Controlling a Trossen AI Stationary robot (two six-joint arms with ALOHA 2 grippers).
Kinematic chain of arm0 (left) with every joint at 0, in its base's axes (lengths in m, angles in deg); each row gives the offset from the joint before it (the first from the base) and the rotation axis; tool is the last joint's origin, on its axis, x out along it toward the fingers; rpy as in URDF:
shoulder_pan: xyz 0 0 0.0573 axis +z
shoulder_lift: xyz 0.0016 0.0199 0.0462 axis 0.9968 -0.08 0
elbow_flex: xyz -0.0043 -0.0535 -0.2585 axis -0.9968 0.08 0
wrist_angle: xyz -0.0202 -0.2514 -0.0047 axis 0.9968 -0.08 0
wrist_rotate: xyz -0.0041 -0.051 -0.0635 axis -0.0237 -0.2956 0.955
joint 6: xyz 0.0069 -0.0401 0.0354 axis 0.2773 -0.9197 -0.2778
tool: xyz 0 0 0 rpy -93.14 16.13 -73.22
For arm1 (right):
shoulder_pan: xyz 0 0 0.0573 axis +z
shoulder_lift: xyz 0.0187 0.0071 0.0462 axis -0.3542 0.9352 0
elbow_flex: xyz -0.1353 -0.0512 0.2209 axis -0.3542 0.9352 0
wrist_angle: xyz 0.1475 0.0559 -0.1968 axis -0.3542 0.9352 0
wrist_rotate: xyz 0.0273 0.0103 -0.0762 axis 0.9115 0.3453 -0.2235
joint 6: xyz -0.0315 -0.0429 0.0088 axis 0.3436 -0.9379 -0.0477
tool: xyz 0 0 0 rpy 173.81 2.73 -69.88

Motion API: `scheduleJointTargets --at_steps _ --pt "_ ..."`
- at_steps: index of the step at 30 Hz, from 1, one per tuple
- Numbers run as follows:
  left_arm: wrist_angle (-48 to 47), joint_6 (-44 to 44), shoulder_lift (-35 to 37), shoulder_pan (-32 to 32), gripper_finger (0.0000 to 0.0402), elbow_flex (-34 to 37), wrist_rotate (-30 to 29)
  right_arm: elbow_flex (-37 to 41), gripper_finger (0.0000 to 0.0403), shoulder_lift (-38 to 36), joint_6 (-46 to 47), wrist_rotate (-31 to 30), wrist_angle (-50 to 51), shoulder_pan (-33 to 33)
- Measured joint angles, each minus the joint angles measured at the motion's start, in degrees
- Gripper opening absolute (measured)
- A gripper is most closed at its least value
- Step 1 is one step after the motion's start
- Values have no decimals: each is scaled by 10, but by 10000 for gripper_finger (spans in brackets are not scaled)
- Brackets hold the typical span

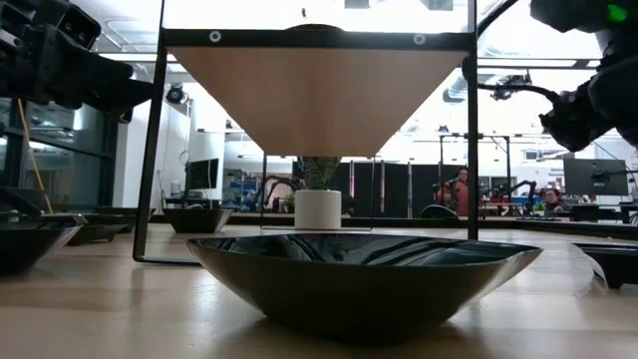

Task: Pick & Place Mini shaped plates
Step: Stack the black leaf shaped plate on top of the black leaf shaped plate on the shelf

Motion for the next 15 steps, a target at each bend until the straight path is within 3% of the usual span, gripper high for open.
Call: scheduleJointTargets --at_steps 6,15 --pt "0 0 0 0 234 0 0 -5 1 -25 1 0 7 0" --pt "0 0 0 0 234 0 0 -84 0 -26 -7 -16 103 0"
